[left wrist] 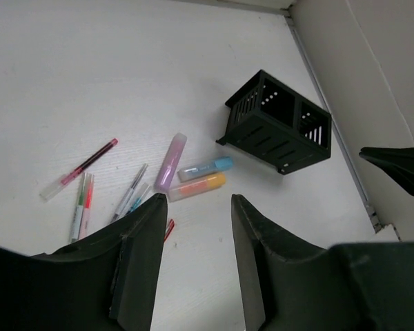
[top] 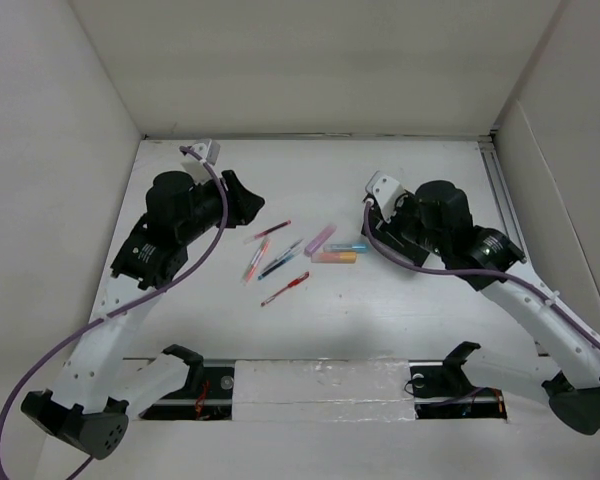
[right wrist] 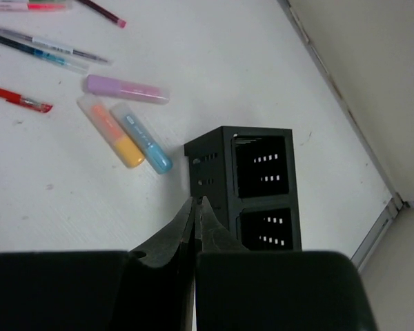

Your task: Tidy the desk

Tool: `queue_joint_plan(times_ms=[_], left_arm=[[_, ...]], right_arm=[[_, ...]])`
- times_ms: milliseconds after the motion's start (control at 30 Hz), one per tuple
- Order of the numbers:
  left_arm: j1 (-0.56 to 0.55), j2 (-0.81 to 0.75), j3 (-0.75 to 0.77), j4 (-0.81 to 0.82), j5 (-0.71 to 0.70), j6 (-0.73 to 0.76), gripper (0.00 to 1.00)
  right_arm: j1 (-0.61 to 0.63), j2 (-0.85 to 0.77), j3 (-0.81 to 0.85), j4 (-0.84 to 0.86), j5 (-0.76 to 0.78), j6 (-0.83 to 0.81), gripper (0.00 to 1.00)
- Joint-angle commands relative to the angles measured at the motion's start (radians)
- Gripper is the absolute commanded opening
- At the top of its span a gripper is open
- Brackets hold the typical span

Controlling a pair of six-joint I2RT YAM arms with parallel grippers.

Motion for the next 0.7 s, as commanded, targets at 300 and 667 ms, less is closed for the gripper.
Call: queue_joint_plan(times_ms=[300, 667], left_arm=[[-0.002, 0.049, -0.181, 0.136, 0.206, 0.097, 0.41], [-0.418, 0.290, -0.156, 0.295, -0.134, 0.123, 0.48]], right_arm=[[-0.003, -0.075, -0.111, 0.048, 0.113, 0.120, 0.00], [-0.077, -0.072, -0.069, 0.011, 0.059, 0.094, 0.03]])
